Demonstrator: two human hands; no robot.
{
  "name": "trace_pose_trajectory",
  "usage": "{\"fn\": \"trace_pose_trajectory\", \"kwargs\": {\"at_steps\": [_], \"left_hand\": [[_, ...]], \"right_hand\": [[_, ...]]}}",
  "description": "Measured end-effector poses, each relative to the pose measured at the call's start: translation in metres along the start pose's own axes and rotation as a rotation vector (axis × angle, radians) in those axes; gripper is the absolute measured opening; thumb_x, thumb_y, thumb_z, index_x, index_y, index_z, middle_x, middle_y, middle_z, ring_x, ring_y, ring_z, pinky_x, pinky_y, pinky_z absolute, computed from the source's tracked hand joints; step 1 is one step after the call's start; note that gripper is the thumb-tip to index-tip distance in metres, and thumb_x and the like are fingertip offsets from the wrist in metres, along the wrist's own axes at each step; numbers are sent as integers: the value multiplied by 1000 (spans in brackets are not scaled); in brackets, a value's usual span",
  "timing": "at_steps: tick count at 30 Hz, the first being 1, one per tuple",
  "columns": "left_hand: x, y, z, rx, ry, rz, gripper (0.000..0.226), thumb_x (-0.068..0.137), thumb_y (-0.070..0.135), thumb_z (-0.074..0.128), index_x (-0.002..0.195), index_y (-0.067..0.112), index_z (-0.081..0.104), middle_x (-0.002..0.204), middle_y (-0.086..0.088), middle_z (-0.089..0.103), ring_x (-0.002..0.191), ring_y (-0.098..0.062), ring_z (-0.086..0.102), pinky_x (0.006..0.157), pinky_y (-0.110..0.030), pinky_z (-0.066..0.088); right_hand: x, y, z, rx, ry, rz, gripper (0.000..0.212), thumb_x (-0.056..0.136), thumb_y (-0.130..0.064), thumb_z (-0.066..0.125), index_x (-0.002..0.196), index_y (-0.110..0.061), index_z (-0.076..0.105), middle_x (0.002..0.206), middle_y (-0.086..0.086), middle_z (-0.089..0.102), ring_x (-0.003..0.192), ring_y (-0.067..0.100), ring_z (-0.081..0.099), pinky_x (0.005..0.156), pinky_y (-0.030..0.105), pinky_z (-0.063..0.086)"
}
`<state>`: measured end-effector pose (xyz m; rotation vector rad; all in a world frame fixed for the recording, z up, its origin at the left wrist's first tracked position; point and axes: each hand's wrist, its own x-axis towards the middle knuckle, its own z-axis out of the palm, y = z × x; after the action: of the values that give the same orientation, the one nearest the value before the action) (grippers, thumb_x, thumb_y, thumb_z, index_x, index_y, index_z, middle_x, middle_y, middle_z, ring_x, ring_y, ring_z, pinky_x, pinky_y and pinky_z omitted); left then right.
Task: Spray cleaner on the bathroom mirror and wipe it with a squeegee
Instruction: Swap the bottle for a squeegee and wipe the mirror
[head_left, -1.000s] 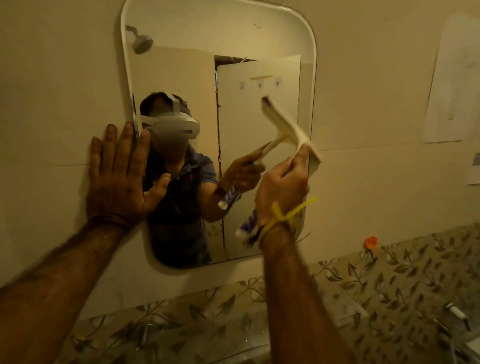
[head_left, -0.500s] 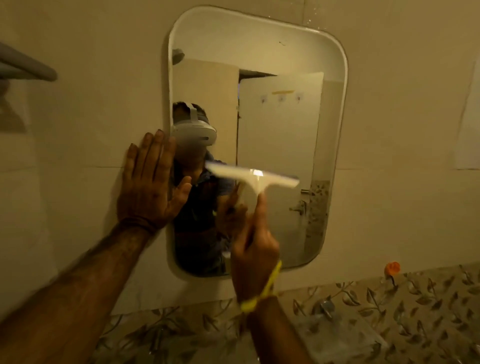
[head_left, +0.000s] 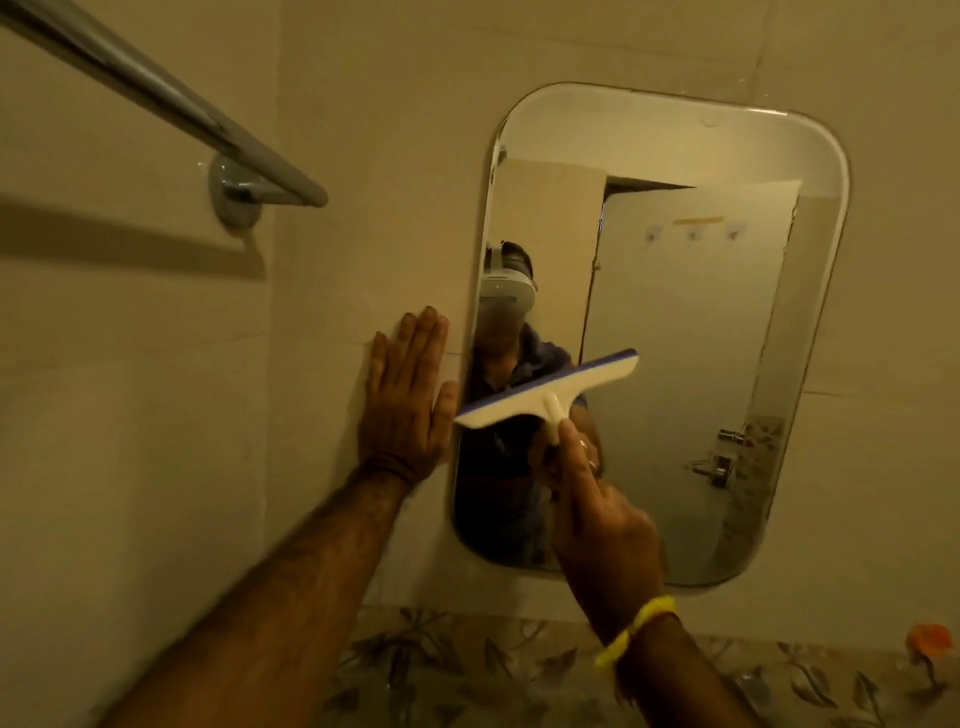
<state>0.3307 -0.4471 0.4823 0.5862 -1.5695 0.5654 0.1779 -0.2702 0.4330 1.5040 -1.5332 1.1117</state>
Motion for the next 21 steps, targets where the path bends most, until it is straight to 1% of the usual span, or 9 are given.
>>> {"fn": "trace_pose_trajectory", "kwargs": {"at_steps": [3, 5, 8, 9, 11, 13, 15, 18, 21], "left_hand": [[-5, -6, 7, 65, -15, 31, 64, 105, 43, 24, 159, 9, 27, 166, -10, 24, 156, -25, 16, 128, -46, 3], [-5, -7, 6, 80, -17, 39, 67, 105, 47, 18, 159, 9, 24, 167, -11, 24, 157, -25, 15, 128, -44, 0], [-4, -6, 4, 48, -16, 42, 68, 103, 47, 23, 159, 8, 24, 166, -14, 25, 156, -26, 15, 128, -44, 0], [-5, -7, 5, 44, -14, 43, 69, 102, 47, 25, 159, 7, 24, 166, -14, 25, 156, -27, 15, 128, -45, 0], [-8, -8, 7, 65, -4, 61, 71, 102, 50, 24, 159, 9, 24, 166, -14, 25, 156, -29, 15, 128, -47, 1], [-11, -9, 10, 98, 5, 84, 70, 103, 51, 27, 160, 10, 23, 165, -14, 27, 156, -30, 16, 128, -46, 0], [-14, -8, 13, 140, 13, 100, 69, 104, 46, 37, 161, 12, 18, 165, -14, 29, 155, -31, 19, 128, -46, 0], [-17, -9, 18, 221, -11, 132, 76, 104, 45, 45, 162, 16, 6, 167, -11, 25, 156, -28, 15, 127, -53, 8], [-15, -15, 18, 187, -64, 155, 76, 104, 51, 40, 163, 20, 5, 168, -11, 20, 156, -31, 16, 124, -59, 15]], "right_hand": [[31, -6, 7, 24, 66, -8, 55, 98, -11, 55, 149, -15, 36, 87, 12, 68, 52, 16, 49, 46, 16, 37], [50, -11, 9, 55, 90, -9, 51, 103, -15, 47, 151, -16, 31, 96, 10, 68, 62, 18, 57, 51, 24, 49], [27, -3, 11, 51, 47, 8, 53, 101, -13, 50, 151, -17, 31, 115, 11, 68, 61, 16, 58, 52, 25, 52], [9, 2, 10, 51, 27, 12, 55, 99, -10, 53, 150, -16, 32, 111, 13, 69, 56, 14, 54, 49, 25, 51], [-22, 10, 7, 31, -3, 18, 58, 94, -5, 60, 147, -14, 38, 87, 15, 70, 46, 12, 43, 42, 26, 46], [-19, 10, 3, 16, 17, 11, 56, 93, -6, 61, 145, -13, 41, 83, 16, 69, 46, 11, 38, 45, 20, 33], [13, 0, -3, 14, 75, 31, 54, 97, -10, 57, 147, -14, 39, 81, 13, 67, 49, 16, 43, 51, 21, 28], [47, -3, -4, 36, 119, 34, 50, 96, -8, 51, 145, -11, 42, 73, 8, 62, 55, 24, 54, 48, 30, 39], [13, 12, -2, 47, 109, 48, 48, 98, -8, 51, 145, -10, 42, 75, 8, 63, 52, 13, 43, 47, 27, 43]]}}
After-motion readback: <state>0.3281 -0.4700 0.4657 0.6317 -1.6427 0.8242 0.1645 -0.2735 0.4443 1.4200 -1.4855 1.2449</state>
